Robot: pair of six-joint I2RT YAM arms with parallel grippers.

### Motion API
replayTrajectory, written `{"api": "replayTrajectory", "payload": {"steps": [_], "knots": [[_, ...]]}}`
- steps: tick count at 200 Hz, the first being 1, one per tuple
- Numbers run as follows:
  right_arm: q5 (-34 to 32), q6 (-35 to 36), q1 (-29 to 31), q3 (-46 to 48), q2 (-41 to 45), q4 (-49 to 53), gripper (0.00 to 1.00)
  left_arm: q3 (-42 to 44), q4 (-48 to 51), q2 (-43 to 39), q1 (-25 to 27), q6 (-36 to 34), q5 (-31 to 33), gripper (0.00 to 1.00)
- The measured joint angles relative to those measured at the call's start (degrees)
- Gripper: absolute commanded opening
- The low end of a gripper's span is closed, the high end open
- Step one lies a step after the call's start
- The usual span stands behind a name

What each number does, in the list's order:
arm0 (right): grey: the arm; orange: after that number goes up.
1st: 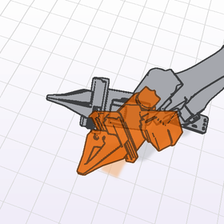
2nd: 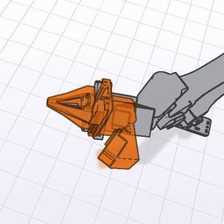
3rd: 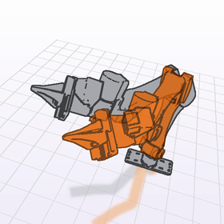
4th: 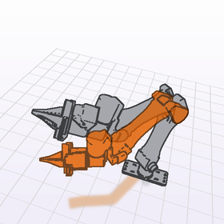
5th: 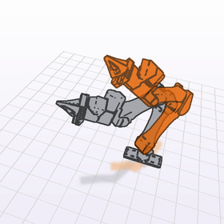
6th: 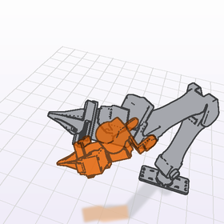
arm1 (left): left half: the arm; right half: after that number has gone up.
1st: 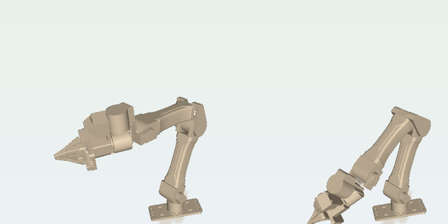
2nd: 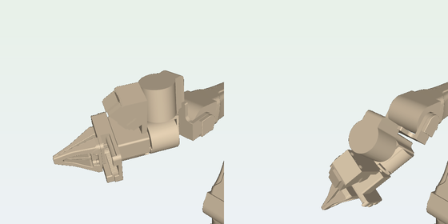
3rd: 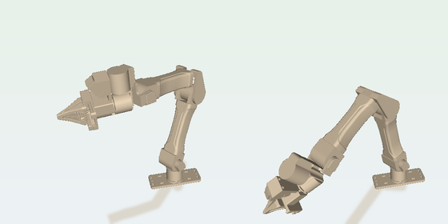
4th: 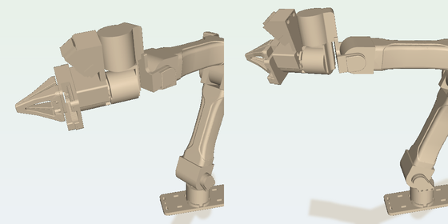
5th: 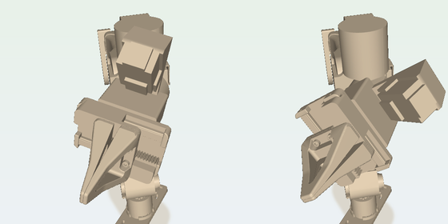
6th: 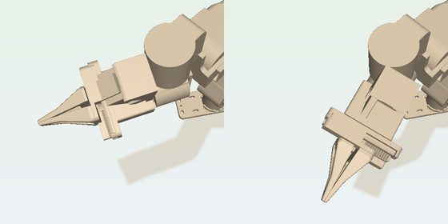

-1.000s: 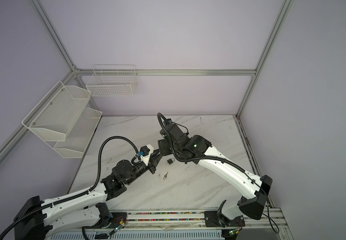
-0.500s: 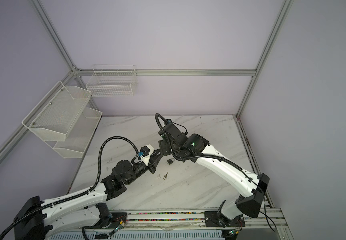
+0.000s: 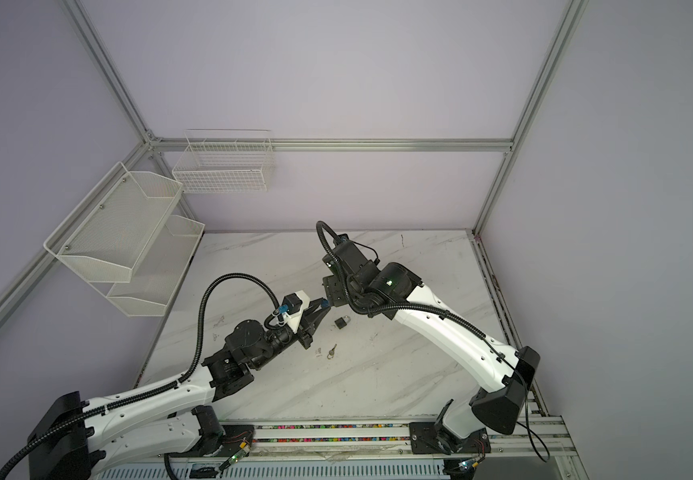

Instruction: Unlock with the key

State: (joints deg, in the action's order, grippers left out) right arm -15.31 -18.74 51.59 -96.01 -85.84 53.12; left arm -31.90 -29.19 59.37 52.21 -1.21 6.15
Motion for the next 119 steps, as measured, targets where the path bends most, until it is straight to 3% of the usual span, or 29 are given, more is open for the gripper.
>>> {"api": "replayTrajectory", "payload": {"steps": [119], "knots": [[7.15, 1.53, -2.54, 4.72, 2.8, 0.33, 0.73, 0.0, -0.39, 1.22, 0.0, -0.11, 0.48, 0.0]]}}
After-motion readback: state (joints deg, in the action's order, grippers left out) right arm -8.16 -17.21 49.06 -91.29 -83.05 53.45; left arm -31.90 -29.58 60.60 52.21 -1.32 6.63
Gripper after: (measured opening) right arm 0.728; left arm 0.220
